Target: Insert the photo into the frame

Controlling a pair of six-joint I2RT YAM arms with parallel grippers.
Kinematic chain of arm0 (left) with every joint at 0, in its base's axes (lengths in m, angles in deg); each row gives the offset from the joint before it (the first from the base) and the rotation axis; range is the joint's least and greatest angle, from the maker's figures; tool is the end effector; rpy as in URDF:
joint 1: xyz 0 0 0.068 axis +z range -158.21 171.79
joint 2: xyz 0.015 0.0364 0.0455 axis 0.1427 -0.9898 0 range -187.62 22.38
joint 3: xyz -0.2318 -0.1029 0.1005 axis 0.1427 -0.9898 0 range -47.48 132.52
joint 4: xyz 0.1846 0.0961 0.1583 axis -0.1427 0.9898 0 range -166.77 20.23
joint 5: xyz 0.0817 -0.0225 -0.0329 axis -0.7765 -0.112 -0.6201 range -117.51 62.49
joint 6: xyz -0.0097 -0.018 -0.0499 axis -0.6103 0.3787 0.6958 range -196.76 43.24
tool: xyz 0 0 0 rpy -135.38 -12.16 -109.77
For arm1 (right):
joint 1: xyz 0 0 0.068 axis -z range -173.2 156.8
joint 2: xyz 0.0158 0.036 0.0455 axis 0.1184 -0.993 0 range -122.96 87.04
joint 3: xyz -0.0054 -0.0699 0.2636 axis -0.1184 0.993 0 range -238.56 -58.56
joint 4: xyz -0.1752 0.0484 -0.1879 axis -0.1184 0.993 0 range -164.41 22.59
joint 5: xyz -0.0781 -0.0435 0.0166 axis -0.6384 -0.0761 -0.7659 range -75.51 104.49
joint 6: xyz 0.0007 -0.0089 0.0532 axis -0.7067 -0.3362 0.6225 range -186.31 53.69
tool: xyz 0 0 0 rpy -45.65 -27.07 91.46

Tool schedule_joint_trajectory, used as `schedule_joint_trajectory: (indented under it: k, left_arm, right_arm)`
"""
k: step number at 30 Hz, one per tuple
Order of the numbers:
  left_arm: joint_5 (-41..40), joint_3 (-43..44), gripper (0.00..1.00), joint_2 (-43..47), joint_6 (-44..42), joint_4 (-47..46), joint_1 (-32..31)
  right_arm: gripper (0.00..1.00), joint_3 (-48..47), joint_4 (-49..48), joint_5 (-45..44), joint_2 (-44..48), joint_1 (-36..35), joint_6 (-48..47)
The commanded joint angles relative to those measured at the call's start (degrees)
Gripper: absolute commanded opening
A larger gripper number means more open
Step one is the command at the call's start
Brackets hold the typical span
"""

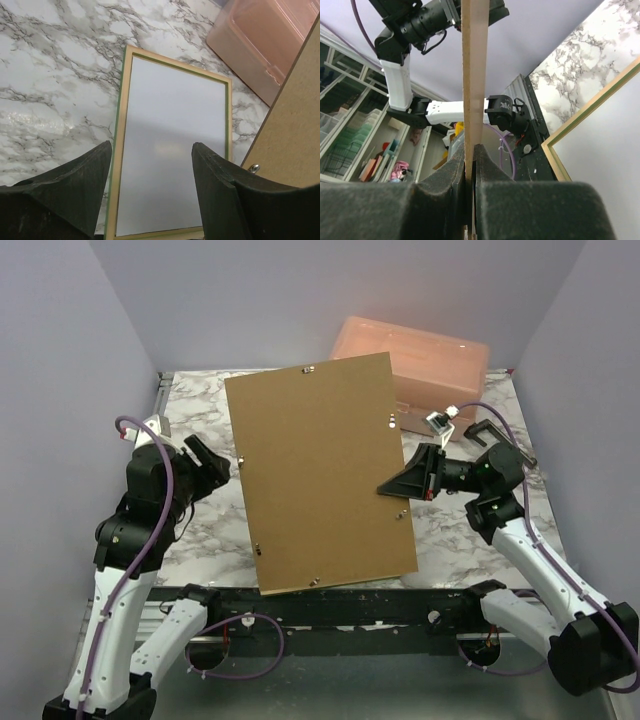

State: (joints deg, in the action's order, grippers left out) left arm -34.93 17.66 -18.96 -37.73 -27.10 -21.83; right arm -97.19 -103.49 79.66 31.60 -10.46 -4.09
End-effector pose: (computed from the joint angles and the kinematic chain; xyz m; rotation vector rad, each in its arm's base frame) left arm 0.1178 -0.0238 0.3940 -0.5309 1.9777 -0.4494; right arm 0.1900 0.0928 0.3363 -0.4948 1.7324 1.8136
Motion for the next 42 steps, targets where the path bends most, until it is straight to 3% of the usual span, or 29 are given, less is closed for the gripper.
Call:
schedule_joint_trajectory:
  k: [1, 9, 16, 19, 26, 31, 42]
  left_arm:
    - [-2.89, 5.35, 0.66, -3.43, -0.50, 2.84, -0.08]
    - [-5.48, 7.14, 0.63, -7.15, -0.24, 4.44, -4.98]
    - [-15.74, 13.39, 0.63, -14.73, 0.60, 10.71, -15.17]
    - [-16.74, 13.50, 0.63, -16.40, 0.78, 11.78, -16.25]
    - [-16.05, 10.18, 0.71, -15.36, 0.53, 11.06, -15.76]
    - [-15.87, 9.64, 0.72, -16.75, 0.88, 14.48, -11.64]
    - [-0.88, -1.94, 0.72, -13.07, -1.49, 5.54, -1.15]
  right_arm:
    - [0.01, 0.25, -8.76, 0.81, 0.77, 0.03, 3.53]
    - [0.01, 1.40, -9.00, -3.85, 1.61, 0.05, 3.89]
    - [0.01, -0.50, 0.32, -4.14, 1.86, 0.03, -3.45]
    - [0.01, -1.18, 4.96, -5.54, 2.51, 0.04, -6.12]
    - [0.01, 0.48, 5.26, -6.37, 2.36, 0.03, -6.50]
    - [0.01, 1.16, 5.26, -6.45, 2.29, 0.07, -6.60]
    - [0.01, 2.96, 5.91, -4.70, -1.15, 0.24, -7.68]
